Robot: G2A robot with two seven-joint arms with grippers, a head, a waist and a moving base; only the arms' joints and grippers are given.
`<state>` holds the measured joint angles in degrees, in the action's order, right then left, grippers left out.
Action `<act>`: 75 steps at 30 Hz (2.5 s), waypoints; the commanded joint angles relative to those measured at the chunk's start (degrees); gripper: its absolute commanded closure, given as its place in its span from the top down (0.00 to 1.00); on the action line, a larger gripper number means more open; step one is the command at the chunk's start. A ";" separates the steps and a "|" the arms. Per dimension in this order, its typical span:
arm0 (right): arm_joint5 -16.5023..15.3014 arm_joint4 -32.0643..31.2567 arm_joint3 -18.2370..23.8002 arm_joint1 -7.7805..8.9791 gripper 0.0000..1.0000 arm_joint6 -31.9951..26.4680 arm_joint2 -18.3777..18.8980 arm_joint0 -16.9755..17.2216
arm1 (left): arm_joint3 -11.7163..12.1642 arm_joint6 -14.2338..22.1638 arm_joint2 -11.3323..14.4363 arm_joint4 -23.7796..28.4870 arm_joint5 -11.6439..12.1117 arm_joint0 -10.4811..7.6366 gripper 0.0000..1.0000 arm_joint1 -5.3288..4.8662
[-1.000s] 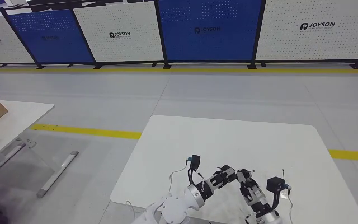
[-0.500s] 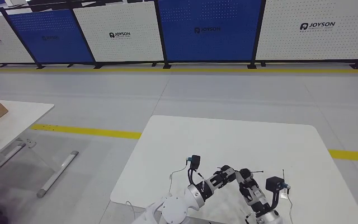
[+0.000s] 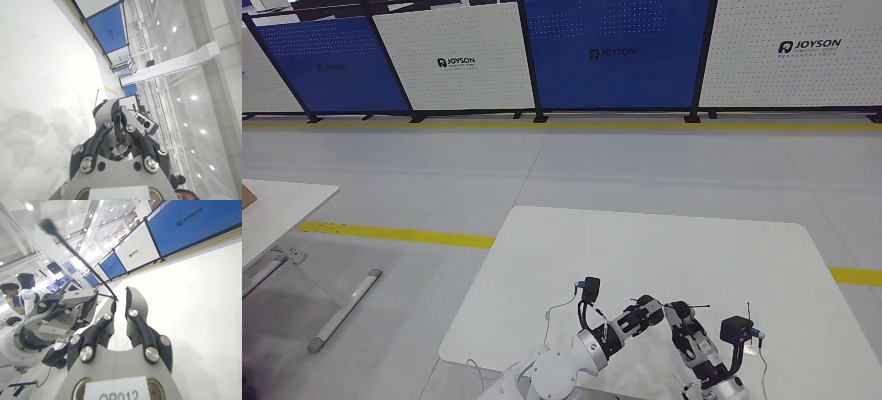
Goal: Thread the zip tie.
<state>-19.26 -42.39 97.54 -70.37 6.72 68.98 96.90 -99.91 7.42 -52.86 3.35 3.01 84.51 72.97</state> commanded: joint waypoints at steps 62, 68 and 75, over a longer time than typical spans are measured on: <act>-0.10 -3.43 -2.41 -0.44 0.00 -0.97 -1.41 -0.85 | 0.39 1.56 -0.40 0.72 3.86 -0.82 0.00 -0.10; 0.17 -3.94 -2.54 -0.45 0.00 -0.84 -1.38 -0.91 | -0.59 1.96 -0.68 0.61 3.76 -0.95 0.00 -0.21; 0.23 -3.63 -2.89 -0.54 0.00 -0.13 -1.42 -1.15 | -1.51 2.06 -0.93 0.56 2.52 -0.77 0.00 -0.33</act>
<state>-18.97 -46.11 94.66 -70.90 6.48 67.54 95.75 -101.34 9.49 -53.77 3.91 5.80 83.72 72.66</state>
